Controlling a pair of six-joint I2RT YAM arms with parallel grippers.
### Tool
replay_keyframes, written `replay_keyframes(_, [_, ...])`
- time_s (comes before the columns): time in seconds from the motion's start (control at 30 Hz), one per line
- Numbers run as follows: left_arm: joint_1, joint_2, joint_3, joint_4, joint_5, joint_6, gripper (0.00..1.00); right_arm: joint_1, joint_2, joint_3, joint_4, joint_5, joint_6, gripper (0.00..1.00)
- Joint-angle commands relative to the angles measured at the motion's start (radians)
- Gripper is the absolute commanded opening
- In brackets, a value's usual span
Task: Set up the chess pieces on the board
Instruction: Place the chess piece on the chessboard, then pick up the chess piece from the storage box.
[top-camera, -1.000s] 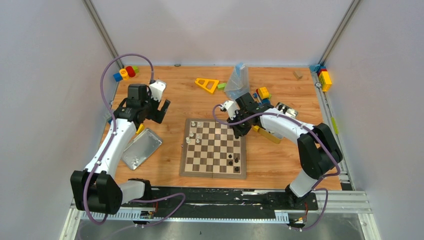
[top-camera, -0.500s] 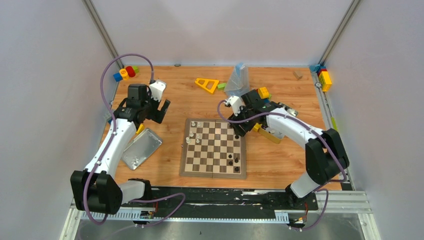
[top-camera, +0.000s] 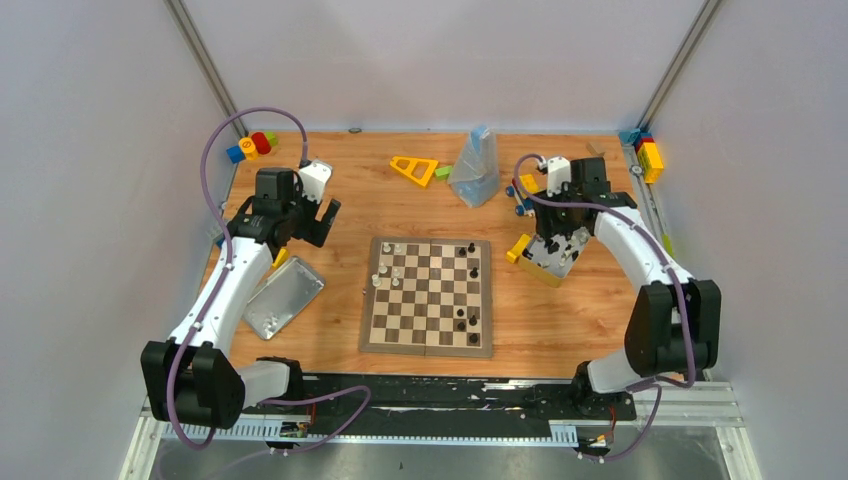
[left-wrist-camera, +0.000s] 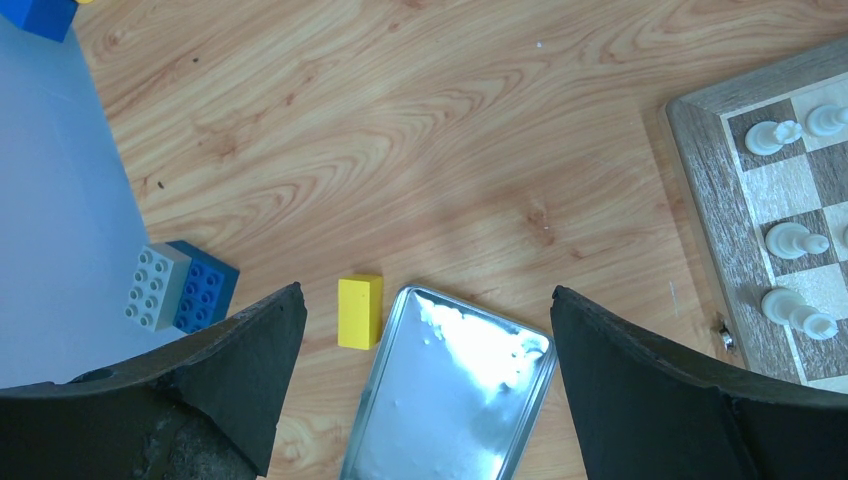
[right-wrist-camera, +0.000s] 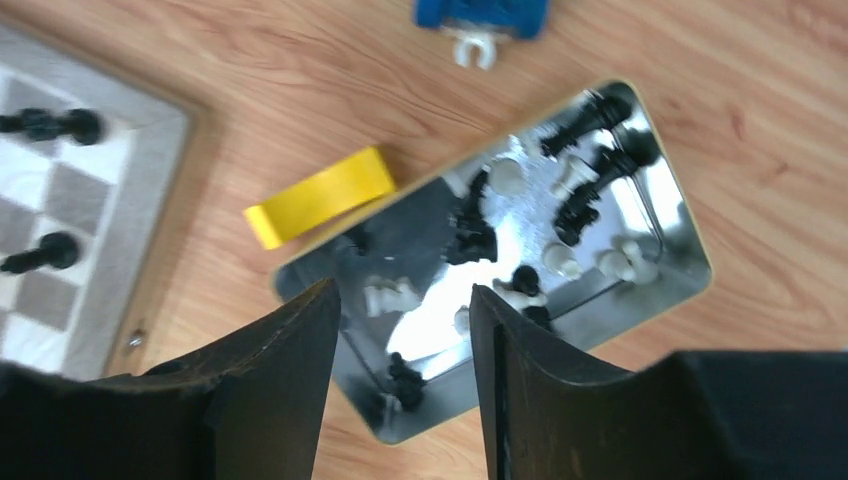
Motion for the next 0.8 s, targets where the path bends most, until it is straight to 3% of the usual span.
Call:
replay_keyframes(0.0, [-0.003, -0.016, 0.004, 0.020, 0.004, 0.006, 1.00, -0.100, 0.087, 0.020, -0.004, 0.043, 0.026, 0.49])
replay_keyframes(0.17, [-0.002, -0.017, 0.004, 0.018, 0.005, 0.006, 1.00, -0.177, 0.178, 0.050, -0.010, 0.041, 0.023, 0.42])
replay_keyframes(0.77, [-0.002, -0.016, 0.001, 0.024, -0.002, 0.009, 1.00, -0.189, 0.304, 0.101, -0.024, 0.108, 0.013, 0.28])
